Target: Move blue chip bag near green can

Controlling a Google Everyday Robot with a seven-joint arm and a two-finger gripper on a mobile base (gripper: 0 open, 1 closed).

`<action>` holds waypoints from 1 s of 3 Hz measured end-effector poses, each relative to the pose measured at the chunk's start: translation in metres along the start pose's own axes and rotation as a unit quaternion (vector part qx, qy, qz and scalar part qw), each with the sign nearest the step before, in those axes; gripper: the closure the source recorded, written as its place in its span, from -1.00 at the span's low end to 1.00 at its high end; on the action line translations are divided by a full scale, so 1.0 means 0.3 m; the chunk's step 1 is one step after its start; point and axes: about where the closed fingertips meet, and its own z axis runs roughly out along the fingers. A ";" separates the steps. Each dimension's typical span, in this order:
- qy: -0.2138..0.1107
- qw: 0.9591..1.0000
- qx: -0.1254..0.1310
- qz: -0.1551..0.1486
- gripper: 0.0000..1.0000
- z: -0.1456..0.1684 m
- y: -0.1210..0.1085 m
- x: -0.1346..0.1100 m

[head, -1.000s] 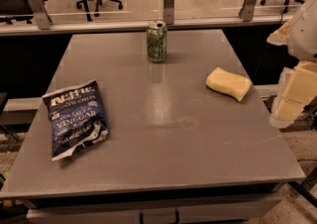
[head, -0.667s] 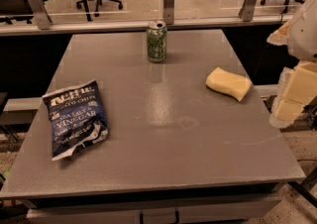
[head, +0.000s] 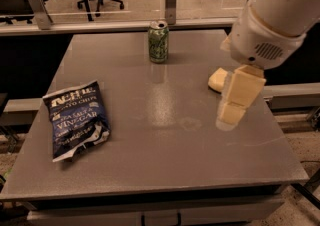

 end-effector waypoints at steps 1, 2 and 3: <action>-0.006 1.000 -0.016 0.000 -1.00 0.068 0.033 -0.136; -0.005 1.000 -0.025 0.013 -1.00 0.150 0.060 -0.266; 0.000 0.999 -0.029 0.032 -1.00 0.246 0.082 -0.429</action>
Offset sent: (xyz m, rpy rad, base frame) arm 0.0130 0.1406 -0.0473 0.0316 0.0957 -0.0633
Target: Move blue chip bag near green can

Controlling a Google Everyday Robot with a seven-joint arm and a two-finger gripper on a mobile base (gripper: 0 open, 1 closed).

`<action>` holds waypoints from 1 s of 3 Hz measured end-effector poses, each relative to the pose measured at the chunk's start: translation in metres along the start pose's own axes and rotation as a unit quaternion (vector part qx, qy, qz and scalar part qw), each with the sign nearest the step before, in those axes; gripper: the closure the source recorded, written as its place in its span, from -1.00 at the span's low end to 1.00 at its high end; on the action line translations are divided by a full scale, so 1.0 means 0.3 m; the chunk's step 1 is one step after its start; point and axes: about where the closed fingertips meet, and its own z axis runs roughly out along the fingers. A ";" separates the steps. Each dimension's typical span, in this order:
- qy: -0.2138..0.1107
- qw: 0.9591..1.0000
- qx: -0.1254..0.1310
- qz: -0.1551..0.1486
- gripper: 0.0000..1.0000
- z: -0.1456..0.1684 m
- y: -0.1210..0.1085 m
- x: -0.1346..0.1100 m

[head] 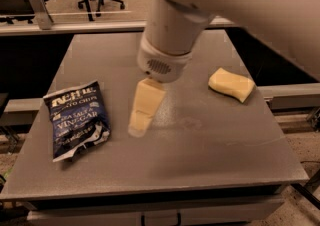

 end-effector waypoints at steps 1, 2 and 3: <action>0.001 1.000 -0.008 0.004 -1.00 0.046 0.026 -0.096; 0.004 1.000 -0.021 -0.007 -1.00 0.097 0.082 -0.197; 0.013 0.999 -0.030 -0.016 -1.00 0.174 0.107 -0.269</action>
Offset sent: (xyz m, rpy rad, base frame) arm -0.0108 0.1110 -0.0302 -0.0099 0.0771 0.0610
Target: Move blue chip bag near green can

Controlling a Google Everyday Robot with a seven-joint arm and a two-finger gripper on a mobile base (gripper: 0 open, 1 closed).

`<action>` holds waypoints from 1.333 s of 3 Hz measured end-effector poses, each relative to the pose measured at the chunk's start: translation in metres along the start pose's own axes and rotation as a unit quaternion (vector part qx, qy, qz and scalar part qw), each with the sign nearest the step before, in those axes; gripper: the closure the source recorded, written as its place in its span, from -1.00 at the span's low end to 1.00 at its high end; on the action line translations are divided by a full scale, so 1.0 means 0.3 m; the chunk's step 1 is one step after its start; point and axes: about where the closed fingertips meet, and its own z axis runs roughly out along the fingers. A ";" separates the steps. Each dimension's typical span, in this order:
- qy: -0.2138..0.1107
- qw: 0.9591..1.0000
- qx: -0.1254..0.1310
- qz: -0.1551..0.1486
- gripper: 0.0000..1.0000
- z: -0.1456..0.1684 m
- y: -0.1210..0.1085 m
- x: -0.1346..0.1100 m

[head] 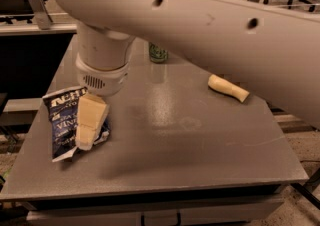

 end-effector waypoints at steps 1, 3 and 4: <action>0.016 1.000 -0.006 -0.006 -1.00 0.084 -0.007 -0.053; 0.035 0.999 -0.021 -0.013 -1.00 0.168 0.002 -0.092; 0.036 0.999 -0.022 -0.016 -0.47 0.169 0.010 -0.090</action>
Offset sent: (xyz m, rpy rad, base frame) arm 0.0188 0.0447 -0.0553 -0.0901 0.0571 0.0278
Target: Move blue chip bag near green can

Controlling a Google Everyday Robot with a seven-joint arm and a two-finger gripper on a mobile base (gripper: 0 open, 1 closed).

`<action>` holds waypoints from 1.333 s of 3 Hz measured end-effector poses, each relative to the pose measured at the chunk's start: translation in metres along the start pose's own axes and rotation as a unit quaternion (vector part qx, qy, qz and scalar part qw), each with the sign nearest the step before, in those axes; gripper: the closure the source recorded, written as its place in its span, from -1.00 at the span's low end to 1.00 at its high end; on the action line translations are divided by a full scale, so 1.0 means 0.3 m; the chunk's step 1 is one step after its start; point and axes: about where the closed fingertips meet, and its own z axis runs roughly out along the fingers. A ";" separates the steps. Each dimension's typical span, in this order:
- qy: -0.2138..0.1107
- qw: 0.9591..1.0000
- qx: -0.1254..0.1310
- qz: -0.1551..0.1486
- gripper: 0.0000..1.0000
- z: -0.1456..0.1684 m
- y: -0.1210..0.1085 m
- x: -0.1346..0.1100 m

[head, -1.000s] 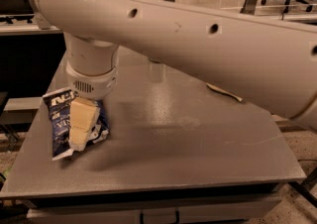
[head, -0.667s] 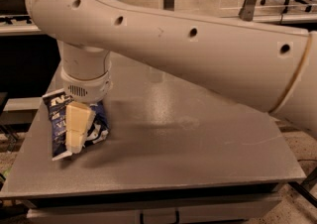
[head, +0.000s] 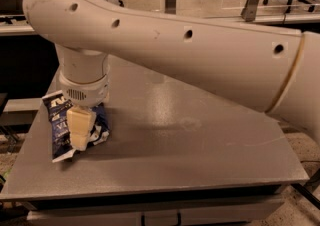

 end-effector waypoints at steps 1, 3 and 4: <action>-0.002 1.000 -0.001 -0.002 -0.03 -0.009 0.000 0.012; -0.023 1.000 0.008 0.012 1.00 -0.111 -0.074 0.112; -0.030 0.999 0.014 0.024 1.00 -0.162 -0.125 0.165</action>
Offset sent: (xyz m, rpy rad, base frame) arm 0.0056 -0.0256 0.0196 0.0412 -0.0081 -0.0035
